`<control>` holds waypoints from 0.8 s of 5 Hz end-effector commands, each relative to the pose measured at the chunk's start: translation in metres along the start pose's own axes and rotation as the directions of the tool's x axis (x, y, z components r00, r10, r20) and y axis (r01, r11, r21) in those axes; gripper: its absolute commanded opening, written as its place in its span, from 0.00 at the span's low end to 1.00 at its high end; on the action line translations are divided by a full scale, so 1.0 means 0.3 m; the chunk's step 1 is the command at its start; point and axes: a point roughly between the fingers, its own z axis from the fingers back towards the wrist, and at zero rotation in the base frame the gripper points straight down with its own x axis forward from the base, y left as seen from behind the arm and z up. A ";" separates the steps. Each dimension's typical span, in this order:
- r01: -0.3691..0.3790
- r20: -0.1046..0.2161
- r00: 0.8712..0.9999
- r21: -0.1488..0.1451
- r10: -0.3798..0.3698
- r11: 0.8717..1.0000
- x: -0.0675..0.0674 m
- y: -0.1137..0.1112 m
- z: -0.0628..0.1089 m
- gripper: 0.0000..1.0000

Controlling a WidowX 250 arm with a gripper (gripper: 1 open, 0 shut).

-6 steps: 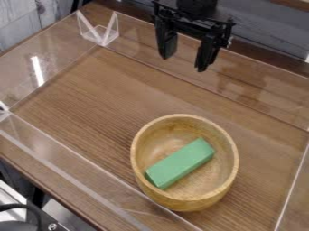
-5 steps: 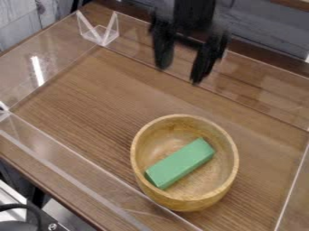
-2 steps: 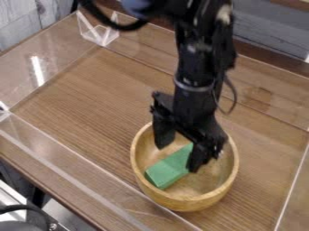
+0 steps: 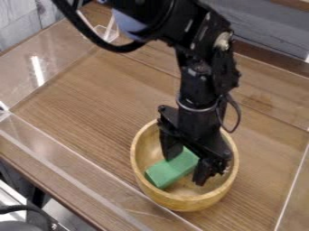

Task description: Remove the green block from inside the brown bowl and put it on the table

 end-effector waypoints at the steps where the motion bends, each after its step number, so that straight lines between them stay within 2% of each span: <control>1: -0.005 0.032 0.999 -0.008 0.005 1.000 0.017 0.010 0.006 1.00; 3: -0.010 0.035 0.999 -0.020 0.011 1.000 0.022 0.027 -0.018 1.00; 4: -0.014 0.038 0.999 -0.025 0.015 1.000 0.023 0.026 -0.033 0.00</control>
